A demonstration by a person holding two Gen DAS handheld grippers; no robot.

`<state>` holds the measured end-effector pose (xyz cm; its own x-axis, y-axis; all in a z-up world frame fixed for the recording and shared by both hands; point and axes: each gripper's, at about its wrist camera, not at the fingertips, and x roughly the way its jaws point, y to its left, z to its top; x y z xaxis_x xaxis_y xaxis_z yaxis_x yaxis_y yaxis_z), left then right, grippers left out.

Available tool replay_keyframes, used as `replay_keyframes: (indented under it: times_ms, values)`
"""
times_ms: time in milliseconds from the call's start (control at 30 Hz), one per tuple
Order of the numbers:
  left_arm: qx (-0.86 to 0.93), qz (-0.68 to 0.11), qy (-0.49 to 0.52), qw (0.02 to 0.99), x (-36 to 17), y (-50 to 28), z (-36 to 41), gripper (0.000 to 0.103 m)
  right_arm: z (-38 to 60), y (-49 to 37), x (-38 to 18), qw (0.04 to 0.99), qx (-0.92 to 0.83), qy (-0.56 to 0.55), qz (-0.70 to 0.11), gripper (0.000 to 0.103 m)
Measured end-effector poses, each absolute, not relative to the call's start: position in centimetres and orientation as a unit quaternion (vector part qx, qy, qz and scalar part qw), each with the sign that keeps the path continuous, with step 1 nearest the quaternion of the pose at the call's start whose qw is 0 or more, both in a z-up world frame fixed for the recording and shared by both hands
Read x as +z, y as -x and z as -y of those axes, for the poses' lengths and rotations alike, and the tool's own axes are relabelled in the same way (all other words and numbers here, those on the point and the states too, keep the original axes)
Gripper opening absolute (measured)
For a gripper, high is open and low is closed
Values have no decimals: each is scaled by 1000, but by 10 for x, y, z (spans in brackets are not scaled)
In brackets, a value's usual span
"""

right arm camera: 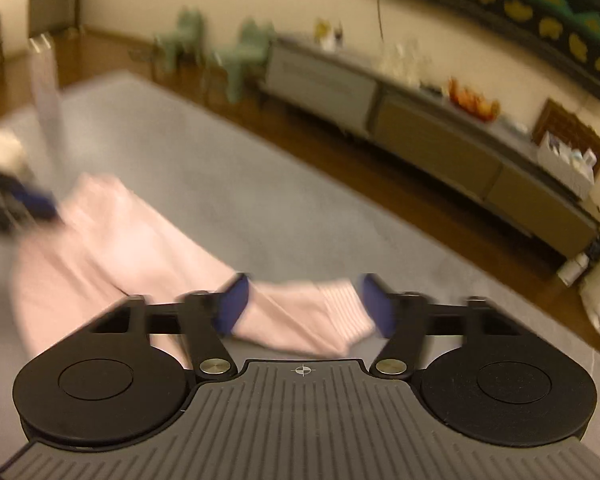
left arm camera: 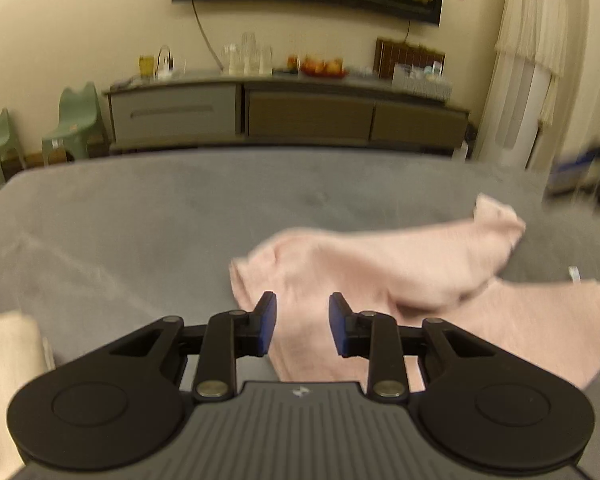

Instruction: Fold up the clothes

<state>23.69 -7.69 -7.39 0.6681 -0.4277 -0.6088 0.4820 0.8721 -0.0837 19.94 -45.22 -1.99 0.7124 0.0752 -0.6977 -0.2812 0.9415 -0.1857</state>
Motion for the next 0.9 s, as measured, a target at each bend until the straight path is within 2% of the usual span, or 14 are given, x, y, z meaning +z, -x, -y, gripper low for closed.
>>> replay_keyframes:
  times_ms: [167, 300, 333, 367, 467, 567, 700, 733, 767, 800, 900]
  values:
    - [-267, -324, -2, 908, -81, -266, 80, 29, 472, -220, -54, 917, 59, 76, -387, 66]
    - [-262, -340, -27, 903, -93, -270, 91, 29, 489, -232, -76, 921, 22, 8, -389, 66]
    - [-260, -344, -29, 902, -94, -270, 92, 29, 493, -235, -81, 921, 13, -9, -389, 54]
    - [-257, -348, -30, 901, -96, -270, 91, 29, 498, -237, -87, 921, 4, -26, -389, 21]
    - [-249, -350, -25, 902, -96, -270, 86, 28, 491, -231, -88, 922, -12, -32, -387, 11]
    - [-236, -345, -17, 908, -95, -270, 80, 23, 488, -193, -50, 932, -24, -74, -353, 10]
    - [-184, -320, -38, 929, -95, -267, 84, 22, 501, -151, 13, 923, -32, -223, -311, 13]
    - [-174, -319, -43, 931, -95, -267, 86, 22, 509, -155, 20, 914, -49, -264, -305, 27]
    - [-166, -318, -44, 932, -95, -267, 87, 23, 516, -165, 21, 904, -73, -291, -305, 55]
    - [-163, -319, -42, 933, -93, -266, 86, 23, 522, -179, 21, 899, -92, -294, -310, 65]
    - [-162, -329, -28, 930, -86, -266, 83, 23, 521, -217, 10, 907, -114, -215, -343, 63]
